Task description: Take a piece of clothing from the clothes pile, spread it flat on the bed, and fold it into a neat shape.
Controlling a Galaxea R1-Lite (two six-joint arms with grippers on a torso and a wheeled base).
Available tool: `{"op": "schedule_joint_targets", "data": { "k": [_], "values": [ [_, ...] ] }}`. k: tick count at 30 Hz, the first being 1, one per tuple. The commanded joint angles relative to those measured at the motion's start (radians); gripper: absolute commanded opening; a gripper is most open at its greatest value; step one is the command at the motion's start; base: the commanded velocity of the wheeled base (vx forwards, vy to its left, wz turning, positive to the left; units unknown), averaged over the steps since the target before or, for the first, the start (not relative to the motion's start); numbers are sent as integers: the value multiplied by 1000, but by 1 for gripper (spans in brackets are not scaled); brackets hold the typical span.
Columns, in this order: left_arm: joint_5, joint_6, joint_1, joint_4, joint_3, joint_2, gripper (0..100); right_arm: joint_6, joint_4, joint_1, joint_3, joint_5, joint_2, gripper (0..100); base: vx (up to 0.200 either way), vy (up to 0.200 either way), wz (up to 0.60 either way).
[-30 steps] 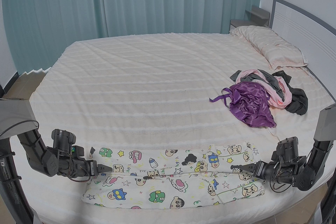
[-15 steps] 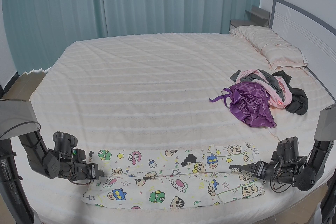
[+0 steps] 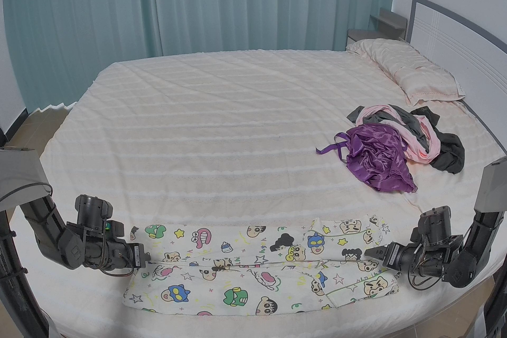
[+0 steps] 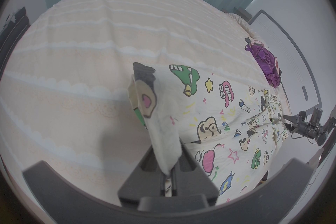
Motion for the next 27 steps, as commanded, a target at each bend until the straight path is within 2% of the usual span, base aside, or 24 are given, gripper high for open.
{"op": "schedule_joint_targets", "data": {
  "k": [1,7,18,27],
  "values": [
    [50,1,1,-3,2,-41,0,0,-2,-1,1,1,-2,100,0,0,0],
    [75,47,10,12,15,-70,0,0,0,-1,1,1,-4,100,0,0,0],
    [73,47,16,32,6,-73,0,0,0,-1,3,1,-7,100,0,0,0],
    [73,55,73,41,2,-104,0,0,0,-1,1,1,-4,100,0,0,0]
  ]
}}
